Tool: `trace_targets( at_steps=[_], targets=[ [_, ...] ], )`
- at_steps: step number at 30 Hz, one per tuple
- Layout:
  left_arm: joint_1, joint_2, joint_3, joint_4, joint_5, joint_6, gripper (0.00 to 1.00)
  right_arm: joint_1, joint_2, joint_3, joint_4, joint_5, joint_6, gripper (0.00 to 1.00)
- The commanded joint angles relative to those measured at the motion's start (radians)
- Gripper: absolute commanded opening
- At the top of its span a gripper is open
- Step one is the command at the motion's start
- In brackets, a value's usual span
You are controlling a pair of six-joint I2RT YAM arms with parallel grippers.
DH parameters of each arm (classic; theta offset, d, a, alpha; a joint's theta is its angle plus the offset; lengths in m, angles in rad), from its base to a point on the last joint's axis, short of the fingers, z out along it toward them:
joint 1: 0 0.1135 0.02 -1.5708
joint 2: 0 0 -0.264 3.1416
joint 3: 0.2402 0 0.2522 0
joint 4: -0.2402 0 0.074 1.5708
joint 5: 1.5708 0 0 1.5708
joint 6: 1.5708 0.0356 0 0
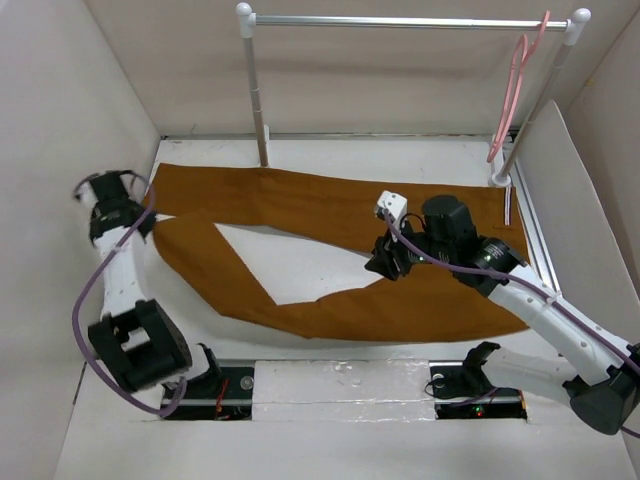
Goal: Place the trousers on the hanger
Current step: Flatten out the trousers at the center of the board.
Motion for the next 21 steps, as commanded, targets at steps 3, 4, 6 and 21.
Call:
trace_targets(
  at_steps=[3,4,6,21],
  targets=[
    [0.193,-0.163,-0.071,-0.052,-0.115,-0.231,0.00,-0.022,-0.014,-0.001,0.017,0.014,0.016,0.51],
    [0.205,-0.161,-0.076,-0.070,-0.135,-0.245,0.00,-0.031,-0.013,-0.001,0.004,0.029,0.016,0.53],
    [0.217,-0.175,-0.111,-0.124,-0.187,-0.321,0.00,-0.054,-0.016,-0.003,-0.006,0.081,0.025,0.57],
    [-0.063,-0.335,-0.163,-0.067,-0.286,-0.096,0.71,-0.177,0.058,-0.084,0.033,0.008,0.053,0.00]
  ],
)
